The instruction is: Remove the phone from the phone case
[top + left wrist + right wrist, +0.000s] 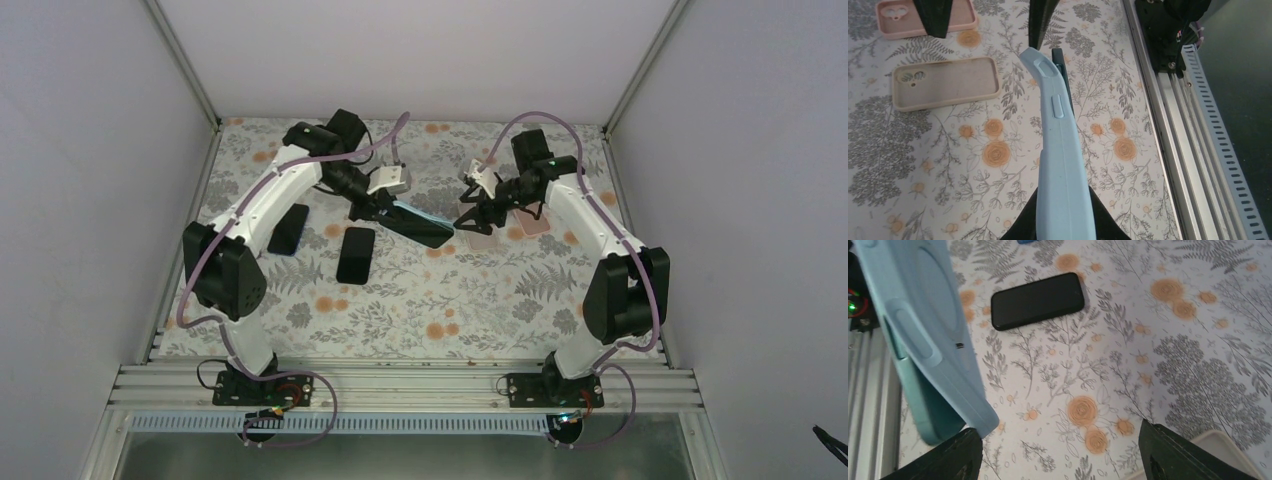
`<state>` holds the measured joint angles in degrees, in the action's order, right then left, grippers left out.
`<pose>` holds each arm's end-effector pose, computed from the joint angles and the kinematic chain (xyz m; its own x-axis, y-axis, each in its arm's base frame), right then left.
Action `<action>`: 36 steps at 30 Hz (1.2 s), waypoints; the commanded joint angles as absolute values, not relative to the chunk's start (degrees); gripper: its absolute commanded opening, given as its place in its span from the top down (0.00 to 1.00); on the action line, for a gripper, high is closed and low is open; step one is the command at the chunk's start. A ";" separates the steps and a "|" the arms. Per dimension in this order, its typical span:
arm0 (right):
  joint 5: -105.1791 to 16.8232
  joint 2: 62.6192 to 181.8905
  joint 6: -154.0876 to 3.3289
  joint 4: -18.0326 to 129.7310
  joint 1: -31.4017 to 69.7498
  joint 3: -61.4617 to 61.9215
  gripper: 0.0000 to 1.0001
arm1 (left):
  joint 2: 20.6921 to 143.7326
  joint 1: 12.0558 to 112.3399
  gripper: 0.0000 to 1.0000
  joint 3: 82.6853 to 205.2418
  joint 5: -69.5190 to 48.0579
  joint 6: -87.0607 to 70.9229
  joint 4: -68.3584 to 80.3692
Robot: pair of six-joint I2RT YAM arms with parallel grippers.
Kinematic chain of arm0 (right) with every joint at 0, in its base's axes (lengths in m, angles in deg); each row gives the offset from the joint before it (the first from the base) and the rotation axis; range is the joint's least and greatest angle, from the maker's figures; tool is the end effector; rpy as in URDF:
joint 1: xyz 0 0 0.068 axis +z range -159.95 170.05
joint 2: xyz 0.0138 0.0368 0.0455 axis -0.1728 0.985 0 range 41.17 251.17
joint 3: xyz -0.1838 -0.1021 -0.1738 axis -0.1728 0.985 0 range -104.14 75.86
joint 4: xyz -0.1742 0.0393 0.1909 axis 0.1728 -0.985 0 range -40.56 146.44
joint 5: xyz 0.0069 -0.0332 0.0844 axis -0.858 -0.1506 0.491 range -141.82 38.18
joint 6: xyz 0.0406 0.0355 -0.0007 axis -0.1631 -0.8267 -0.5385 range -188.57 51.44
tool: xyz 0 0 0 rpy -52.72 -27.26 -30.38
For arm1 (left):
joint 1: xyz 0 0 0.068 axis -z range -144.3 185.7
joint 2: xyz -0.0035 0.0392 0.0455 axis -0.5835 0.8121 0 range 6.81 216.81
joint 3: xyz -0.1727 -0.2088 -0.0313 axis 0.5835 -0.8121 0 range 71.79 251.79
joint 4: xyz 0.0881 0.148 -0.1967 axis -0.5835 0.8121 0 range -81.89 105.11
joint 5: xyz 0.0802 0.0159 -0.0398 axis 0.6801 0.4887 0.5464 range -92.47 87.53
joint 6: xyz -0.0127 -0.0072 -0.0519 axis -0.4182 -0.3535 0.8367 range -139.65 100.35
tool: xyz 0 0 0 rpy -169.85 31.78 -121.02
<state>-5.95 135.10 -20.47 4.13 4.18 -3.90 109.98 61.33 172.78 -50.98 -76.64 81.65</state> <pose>0.3134 0.1052 0.2844 -0.2606 -0.5999 -0.7564 -0.9608 0.2377 0.1425 0.3053 -0.1760 0.3265 -0.0961 0.6623 -0.7430 0.9795 -0.0697 -0.1888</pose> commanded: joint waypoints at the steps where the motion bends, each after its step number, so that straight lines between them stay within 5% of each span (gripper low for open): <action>1: -15.08 135.75 -25.23 16.60 5.56 -3.20 0.20 | 109.30 66.00 0.98 175.07 -69.65 -79.89 85.89; 23: 7.00 135.63 -17.47 -3.43 19.92 -7.41 0.21 | 113.32 67.91 0.98 180.41 -66.93 -76.50 83.20; 25: 8.18 139.22 -15.30 -6.70 20.10 -9.42 0.29 | 112.53 67.66 0.98 180.28 -65.19 -75.36 82.04; 28: 9.22 140.90 -14.53 -8.89 19.91 -10.51 0.68 | 110.04 66.97 0.97 178.08 -59.11 -71.05 75.66; 30: 9.92 140.55 -14.87 -9.11 19.02 -10.00 0.94 | 108.28 66.21 0.80 176.53 -54.40 -68.42 71.56; 32: 10.70 139.65 -15.71 -8.81 17.40 -9.48 0.96 | 106.81 65.34 0.22 176.11 -50.72 -65.68 68.02; 33: 10.58 139.21 -16.83 -8.16 16.55 -9.15 0.96 | 105.97 64.91 0.03 176.11 -49.68 -64.75 66.79; 36: 9.37 138.07 -20.74 -5.54 13.09 -8.44 0.96 | 103.03 64.30 0.00 176.73 -45.03 -62.61 63.69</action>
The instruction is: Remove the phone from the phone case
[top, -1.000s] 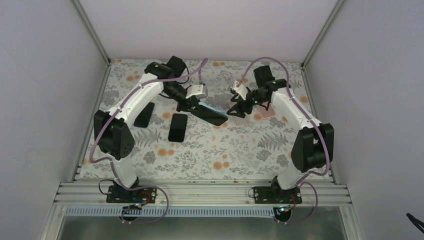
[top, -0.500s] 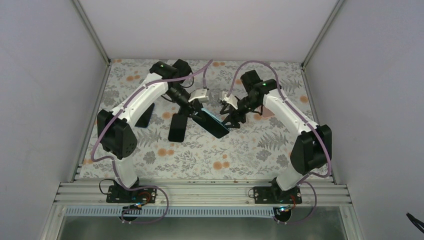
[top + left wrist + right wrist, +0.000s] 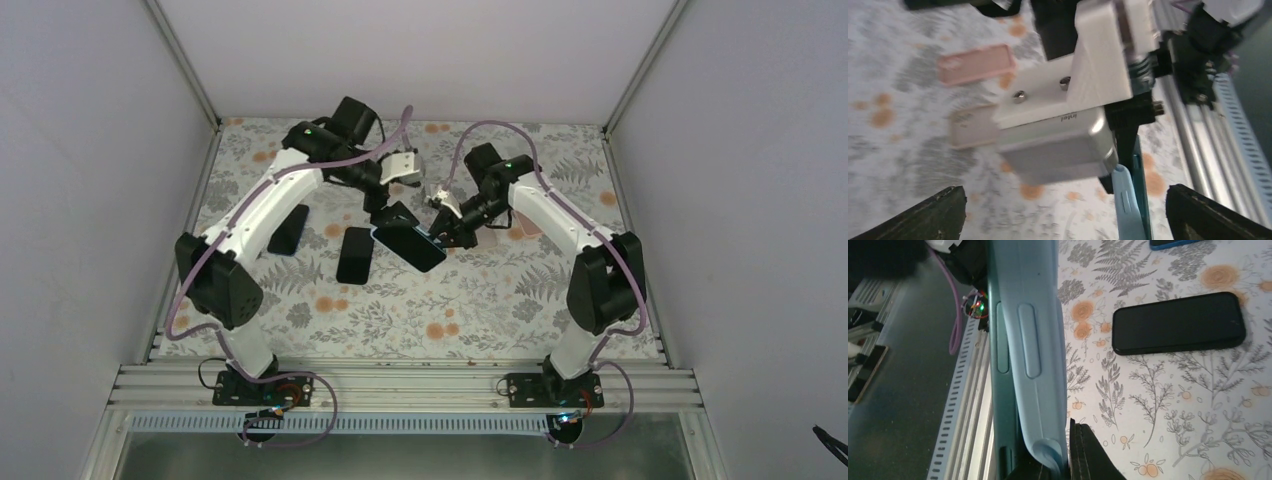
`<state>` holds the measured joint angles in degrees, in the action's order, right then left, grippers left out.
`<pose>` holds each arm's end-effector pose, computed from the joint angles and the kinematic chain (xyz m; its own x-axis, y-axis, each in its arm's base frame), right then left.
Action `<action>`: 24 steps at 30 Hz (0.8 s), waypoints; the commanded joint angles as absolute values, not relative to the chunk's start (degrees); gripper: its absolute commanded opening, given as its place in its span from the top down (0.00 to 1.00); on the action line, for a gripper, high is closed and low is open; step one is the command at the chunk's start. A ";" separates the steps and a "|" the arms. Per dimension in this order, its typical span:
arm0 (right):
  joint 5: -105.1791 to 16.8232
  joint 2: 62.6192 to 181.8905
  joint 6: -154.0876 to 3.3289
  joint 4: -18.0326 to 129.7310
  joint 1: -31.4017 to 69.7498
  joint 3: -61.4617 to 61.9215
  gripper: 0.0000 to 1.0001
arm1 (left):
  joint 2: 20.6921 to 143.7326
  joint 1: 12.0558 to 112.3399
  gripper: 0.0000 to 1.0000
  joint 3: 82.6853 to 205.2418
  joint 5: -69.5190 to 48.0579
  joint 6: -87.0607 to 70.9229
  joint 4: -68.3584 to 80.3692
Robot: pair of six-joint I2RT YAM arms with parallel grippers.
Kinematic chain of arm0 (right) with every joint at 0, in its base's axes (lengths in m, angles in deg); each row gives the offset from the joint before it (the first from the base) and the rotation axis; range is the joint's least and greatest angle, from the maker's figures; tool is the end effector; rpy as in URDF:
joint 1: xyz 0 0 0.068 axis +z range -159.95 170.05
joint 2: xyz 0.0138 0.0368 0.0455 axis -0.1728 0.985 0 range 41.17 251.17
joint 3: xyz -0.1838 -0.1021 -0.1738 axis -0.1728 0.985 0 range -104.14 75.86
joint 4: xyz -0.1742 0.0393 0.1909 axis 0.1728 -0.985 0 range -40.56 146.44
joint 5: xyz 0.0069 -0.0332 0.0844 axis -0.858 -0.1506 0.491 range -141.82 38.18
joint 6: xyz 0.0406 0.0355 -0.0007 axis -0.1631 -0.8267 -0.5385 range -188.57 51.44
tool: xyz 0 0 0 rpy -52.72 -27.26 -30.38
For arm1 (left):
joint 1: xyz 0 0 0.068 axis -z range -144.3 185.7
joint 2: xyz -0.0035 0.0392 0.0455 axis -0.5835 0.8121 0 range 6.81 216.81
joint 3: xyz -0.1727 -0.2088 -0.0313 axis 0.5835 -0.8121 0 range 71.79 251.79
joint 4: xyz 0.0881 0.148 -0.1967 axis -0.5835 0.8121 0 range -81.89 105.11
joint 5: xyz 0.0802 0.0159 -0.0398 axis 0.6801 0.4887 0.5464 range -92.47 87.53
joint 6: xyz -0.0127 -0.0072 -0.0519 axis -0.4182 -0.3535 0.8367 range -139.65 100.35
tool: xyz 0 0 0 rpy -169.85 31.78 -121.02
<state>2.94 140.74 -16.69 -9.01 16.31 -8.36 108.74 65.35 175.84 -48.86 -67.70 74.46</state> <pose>0.2840 0.1725 0.2735 -0.2536 -0.6312 -0.7330 -0.9263 -0.0598 0.3719 0.3002 -0.2005 0.3519 -0.0660 0.6279 -0.7755 0.9930 -0.0347 -0.1127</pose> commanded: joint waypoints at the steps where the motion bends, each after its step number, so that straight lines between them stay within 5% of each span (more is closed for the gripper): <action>1: 8.74 138.14 -23.35 -4.06 11.70 -8.34 0.96 | 101.91 64.13 0.00 176.68 -43.39 -61.88 62.29; 12: -9.48 140.87 -65.92 25.33 3.97 -12.88 0.96 | 91.37 74.84 0.00 157.40 -11.39 -55.35 30.41; 24: -23.66 139.24 -81.38 38.93 8.22 -16.49 0.96 | 98.62 82.55 0.00 144.85 12.19 -48.90 -2.69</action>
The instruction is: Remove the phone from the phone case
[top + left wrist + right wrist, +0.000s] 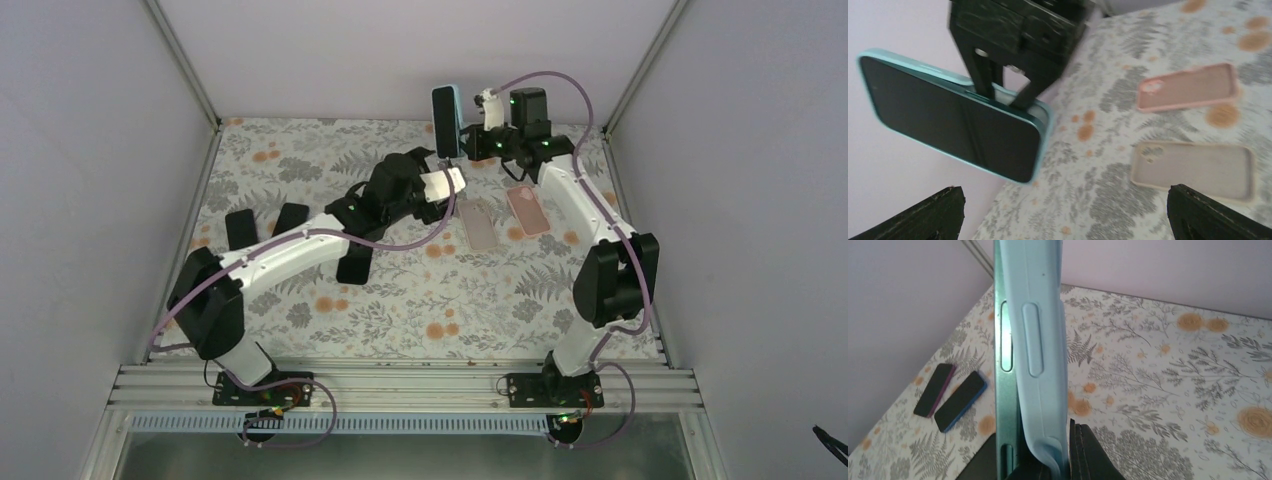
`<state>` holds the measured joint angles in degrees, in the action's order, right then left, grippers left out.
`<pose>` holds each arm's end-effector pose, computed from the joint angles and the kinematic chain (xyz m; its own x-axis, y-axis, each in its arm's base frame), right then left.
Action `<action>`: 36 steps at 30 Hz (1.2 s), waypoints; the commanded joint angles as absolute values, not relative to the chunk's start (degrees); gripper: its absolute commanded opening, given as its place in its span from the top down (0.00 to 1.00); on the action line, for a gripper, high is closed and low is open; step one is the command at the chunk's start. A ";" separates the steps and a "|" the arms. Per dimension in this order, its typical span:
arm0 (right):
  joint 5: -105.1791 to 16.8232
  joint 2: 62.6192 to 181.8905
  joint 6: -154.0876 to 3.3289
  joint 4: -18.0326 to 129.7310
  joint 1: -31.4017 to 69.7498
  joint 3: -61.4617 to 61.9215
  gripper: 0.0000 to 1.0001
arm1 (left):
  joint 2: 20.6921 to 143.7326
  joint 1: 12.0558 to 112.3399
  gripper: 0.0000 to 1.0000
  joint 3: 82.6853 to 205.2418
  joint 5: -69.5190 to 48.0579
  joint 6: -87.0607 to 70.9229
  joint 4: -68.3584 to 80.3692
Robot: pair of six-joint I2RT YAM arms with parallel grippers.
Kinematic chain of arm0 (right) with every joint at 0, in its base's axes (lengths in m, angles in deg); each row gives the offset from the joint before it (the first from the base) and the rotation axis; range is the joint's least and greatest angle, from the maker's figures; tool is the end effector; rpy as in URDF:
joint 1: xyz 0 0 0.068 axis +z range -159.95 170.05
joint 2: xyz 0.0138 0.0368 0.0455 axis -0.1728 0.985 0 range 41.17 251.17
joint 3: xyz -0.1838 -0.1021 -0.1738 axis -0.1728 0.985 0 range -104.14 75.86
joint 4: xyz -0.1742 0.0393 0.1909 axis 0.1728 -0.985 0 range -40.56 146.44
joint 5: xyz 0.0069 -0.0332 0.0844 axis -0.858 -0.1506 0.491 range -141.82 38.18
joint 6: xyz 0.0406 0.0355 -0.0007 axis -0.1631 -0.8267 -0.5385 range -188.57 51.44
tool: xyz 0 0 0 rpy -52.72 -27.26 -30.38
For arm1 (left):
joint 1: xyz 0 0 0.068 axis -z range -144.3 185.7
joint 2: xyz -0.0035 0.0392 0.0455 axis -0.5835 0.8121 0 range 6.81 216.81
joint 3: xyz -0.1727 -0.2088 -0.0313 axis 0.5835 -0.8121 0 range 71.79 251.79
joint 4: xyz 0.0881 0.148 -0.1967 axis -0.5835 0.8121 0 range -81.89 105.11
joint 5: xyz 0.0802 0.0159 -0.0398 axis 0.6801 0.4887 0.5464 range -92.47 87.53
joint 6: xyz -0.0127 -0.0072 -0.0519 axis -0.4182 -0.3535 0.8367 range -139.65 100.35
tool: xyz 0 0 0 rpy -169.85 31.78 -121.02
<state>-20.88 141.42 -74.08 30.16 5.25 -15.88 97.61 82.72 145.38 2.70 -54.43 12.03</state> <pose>0.3850 0.1235 0.3367 -0.6088 -0.0799 -0.7893 -0.5765 0.7280 0.3709 0.2597 -0.2740 0.3227 0.1810 0.6391 -0.7476 0.6917 0.4577 0.5587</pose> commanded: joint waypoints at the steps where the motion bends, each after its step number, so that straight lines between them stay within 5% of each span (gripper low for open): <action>1: -24.00 139.14 -81.88 39.45 9.03 -16.28 0.96 | 99.11 82.54 0.00 144.25 13.02 -48.57 -4.92; 36: -28.82 136.89 -78.57 40.80 14.26 -16.35 0.96 | 95.23 79.12 0.00 135.04 15.78 -54.59 -14.74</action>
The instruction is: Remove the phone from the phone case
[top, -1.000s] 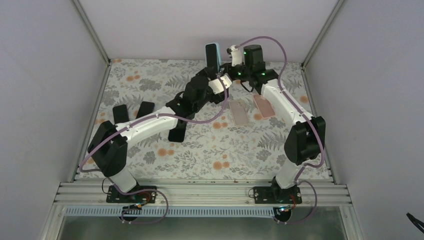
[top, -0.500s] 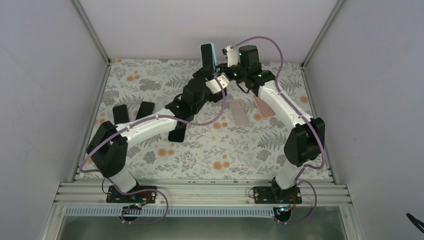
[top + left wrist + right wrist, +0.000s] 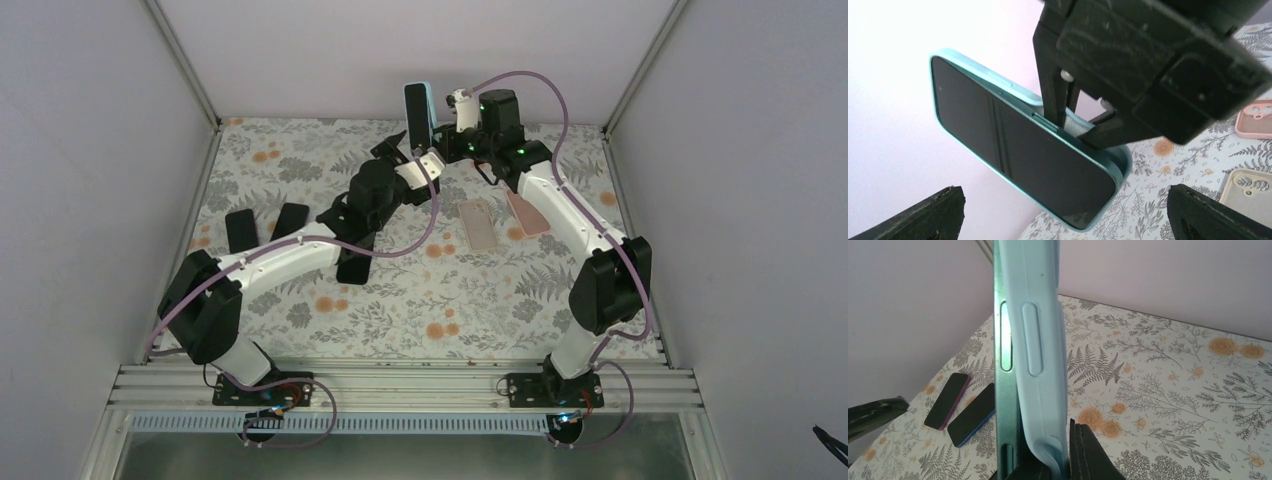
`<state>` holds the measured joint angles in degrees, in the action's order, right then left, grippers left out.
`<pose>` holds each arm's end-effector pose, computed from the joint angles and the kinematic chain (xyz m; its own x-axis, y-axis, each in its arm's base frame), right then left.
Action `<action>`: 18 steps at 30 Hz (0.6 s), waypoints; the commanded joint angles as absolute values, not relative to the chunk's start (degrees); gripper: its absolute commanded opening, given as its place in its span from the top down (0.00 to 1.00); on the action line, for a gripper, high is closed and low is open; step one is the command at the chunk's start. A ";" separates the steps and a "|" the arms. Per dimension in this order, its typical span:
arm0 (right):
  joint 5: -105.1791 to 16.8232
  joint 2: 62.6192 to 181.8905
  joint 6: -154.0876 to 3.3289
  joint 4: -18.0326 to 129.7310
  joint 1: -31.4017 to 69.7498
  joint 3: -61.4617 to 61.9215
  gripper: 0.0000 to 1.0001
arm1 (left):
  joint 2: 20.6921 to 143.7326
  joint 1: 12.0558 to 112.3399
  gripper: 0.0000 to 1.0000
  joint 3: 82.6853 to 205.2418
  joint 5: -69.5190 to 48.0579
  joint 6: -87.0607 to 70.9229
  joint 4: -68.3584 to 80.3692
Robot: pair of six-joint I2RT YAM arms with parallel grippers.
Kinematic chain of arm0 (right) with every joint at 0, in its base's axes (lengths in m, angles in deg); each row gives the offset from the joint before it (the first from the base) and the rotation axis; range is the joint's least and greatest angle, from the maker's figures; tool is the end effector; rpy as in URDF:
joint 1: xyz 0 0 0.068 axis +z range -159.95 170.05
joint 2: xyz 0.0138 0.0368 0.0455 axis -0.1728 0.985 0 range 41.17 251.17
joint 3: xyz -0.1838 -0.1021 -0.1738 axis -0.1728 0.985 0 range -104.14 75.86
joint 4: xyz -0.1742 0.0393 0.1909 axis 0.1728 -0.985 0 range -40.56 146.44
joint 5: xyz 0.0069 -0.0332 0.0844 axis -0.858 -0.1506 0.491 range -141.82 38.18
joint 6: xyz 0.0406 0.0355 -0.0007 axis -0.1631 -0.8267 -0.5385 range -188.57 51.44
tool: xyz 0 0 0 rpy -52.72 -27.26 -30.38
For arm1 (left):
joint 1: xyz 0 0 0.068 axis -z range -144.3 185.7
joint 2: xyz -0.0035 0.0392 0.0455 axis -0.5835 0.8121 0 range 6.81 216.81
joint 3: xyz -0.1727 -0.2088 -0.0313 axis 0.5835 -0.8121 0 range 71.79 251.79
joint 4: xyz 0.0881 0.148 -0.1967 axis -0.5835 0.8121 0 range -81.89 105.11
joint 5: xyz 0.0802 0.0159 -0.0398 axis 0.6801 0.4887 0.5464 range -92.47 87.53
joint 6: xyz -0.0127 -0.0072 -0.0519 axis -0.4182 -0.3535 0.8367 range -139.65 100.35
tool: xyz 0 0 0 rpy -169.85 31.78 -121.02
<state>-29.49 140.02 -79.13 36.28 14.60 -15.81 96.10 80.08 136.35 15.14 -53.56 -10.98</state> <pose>0.3638 0.1810 0.3541 -0.5374 -0.0590 -0.8413 -0.6030 0.7242 0.3344 0.2732 -0.2523 0.3188 0.1934 0.5546 -0.8093 0.4140 0.7017 0.5799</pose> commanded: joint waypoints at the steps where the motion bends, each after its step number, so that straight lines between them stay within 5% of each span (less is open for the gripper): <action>1: -28.68 136.89 -78.58 40.80 14.30 -16.34 0.97 | 95.22 78.85 0.00 134.53 16.36 -54.69 -15.87; 18: -27.12 137.06 -78.47 40.55 14.56 -16.48 0.96 | 96.67 78.14 0.00 136.63 16.33 -53.37 -15.81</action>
